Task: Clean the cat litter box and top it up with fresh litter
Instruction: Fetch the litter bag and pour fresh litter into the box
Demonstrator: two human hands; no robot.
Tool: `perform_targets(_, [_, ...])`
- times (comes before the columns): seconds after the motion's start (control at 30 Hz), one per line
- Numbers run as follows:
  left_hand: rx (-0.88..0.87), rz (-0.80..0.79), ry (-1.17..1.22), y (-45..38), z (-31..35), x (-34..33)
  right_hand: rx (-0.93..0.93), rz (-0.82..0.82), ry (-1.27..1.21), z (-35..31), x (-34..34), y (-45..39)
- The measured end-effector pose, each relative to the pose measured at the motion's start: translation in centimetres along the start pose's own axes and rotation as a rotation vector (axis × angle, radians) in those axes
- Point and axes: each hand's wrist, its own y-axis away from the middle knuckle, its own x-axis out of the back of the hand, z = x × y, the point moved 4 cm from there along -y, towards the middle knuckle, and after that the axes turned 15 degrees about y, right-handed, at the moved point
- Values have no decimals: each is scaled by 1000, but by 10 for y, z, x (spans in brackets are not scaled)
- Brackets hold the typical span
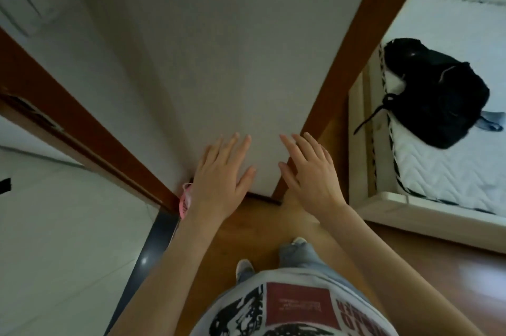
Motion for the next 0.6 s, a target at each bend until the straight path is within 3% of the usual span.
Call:
perform_targets(0.33, [-162,-155,3,-25,100,-57,-266,79,-106,113,1,61])
perform_targets(0.6, [-168,-114,-13,-50,209,-125,-296,112,-171,236,-4,95])
